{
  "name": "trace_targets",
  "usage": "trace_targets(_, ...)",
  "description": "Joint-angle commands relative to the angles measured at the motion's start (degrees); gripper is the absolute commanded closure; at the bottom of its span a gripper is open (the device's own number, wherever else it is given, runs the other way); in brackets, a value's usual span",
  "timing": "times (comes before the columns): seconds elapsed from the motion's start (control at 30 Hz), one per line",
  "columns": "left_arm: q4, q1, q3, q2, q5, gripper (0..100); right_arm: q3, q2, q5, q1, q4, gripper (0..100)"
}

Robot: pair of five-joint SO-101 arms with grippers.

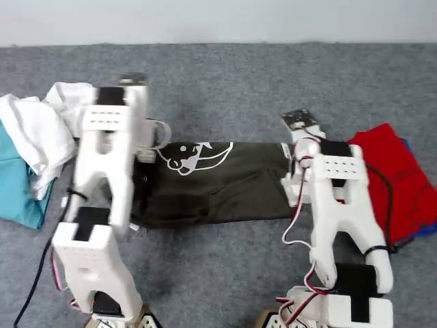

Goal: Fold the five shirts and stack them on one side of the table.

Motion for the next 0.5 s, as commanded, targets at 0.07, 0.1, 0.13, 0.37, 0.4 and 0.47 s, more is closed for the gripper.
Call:
trace_targets(0.07, 1.41, 11.43, -4.53, -3.43, -0.62, 99, -0.53, -6.29, 0.00, 7.43, 2.86, 79.0)
trace_targets(0.1, 1.41, 12.92, -5.49, -3.43, -0.62, 99, -0.53, -7.60, 0.00, 8.57, 3.30, 79.0)
trace_targets(0.13, 1.41, 14.24, -6.20, -3.43, -0.62, 99, -0.53, -8.92, 0.00, 9.71, 3.74, 79.0)
trace_targets(0.37, 1.23, 19.96, -8.40, -3.34, -0.62, 99, -0.44, -14.73, 2.73, 15.25, 7.87, 79.0)
trace_targets(0.4, 1.14, 20.75, -9.36, -3.25, -0.62, 99, -0.53, -14.99, 2.81, 15.87, 8.04, 79.0)
trace_targets(0.47, 1.14, 22.33, -11.82, -2.46, -0.62, 99, -0.53, -15.08, 2.73, 17.01, 8.13, 79.0)
